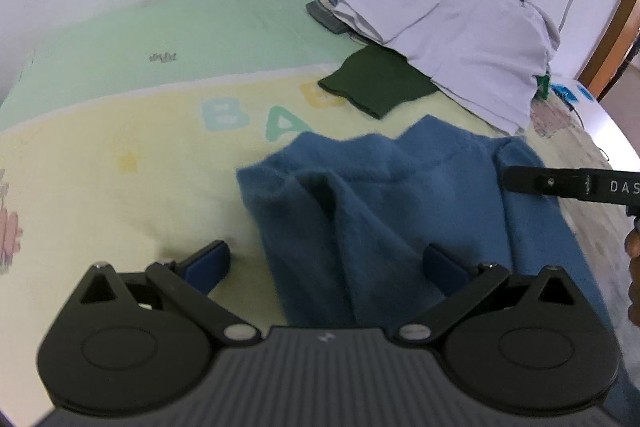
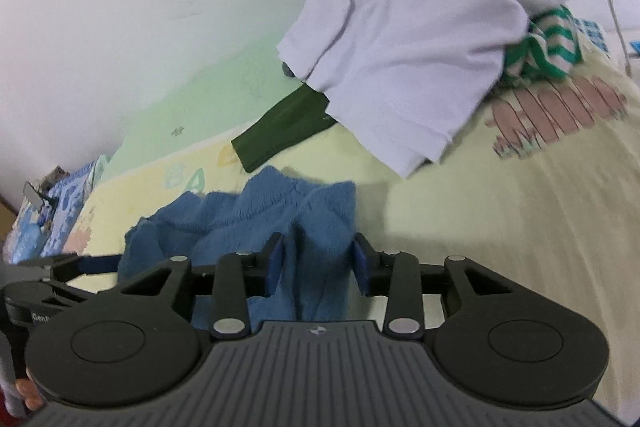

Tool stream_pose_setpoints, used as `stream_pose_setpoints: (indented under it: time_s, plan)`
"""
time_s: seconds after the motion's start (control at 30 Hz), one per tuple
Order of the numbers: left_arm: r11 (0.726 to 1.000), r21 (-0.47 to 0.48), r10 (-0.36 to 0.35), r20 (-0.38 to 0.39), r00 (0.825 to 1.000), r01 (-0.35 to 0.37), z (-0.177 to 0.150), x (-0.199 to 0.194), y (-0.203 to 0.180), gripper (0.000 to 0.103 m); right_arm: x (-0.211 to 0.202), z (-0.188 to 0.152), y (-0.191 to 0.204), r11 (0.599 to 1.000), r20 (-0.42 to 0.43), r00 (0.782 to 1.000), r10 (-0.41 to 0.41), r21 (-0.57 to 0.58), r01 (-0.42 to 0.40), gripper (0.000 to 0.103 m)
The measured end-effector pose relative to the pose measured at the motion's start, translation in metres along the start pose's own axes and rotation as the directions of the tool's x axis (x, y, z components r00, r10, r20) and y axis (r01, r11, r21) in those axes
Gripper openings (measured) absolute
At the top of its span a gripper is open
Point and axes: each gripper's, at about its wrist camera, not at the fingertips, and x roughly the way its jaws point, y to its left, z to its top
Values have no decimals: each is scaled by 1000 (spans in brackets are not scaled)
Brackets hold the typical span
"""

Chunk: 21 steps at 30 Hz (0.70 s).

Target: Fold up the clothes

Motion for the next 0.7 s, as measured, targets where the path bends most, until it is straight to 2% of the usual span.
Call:
stream_pose_setpoints:
  time_s: [0.2,0.27,0.33,0.4,0.43,0.47,0.63,0.7]
  plan:
    - [1000,-25,10,6,1000,-10,10,6,9,102,6,6,4,998,-10,1000,-9,-60,9,38]
    - [999,-33,0,8,1000,0,10,6,10,102,6,7,2,998,-20,1000,1,-61,-2,35]
    - [998,-48,-50,3,999,50,11,4,13,102,6,9,1,998,-35,999,15,-67,-18,28]
    - [994,-62,-93,-3,996,93,13,4,15,100,7,10,1,997,-51,998,30,-73,-34,27]
    - [995,-55,-86,-4,996,86,15,5,14,99,7,11,0,996,-59,998,37,-76,-42,29]
    - [996,-45,-74,-4,997,73,16,7,12,99,8,12,1,996,-58,998,37,-78,-41,30]
    - [1000,-1,-17,-8,1000,17,22,15,8,102,14,14,11,995,-54,997,54,-87,-58,62]
    - [1000,12,6,-2,1000,-6,22,17,5,102,16,14,15,994,-48,998,43,-94,-48,63]
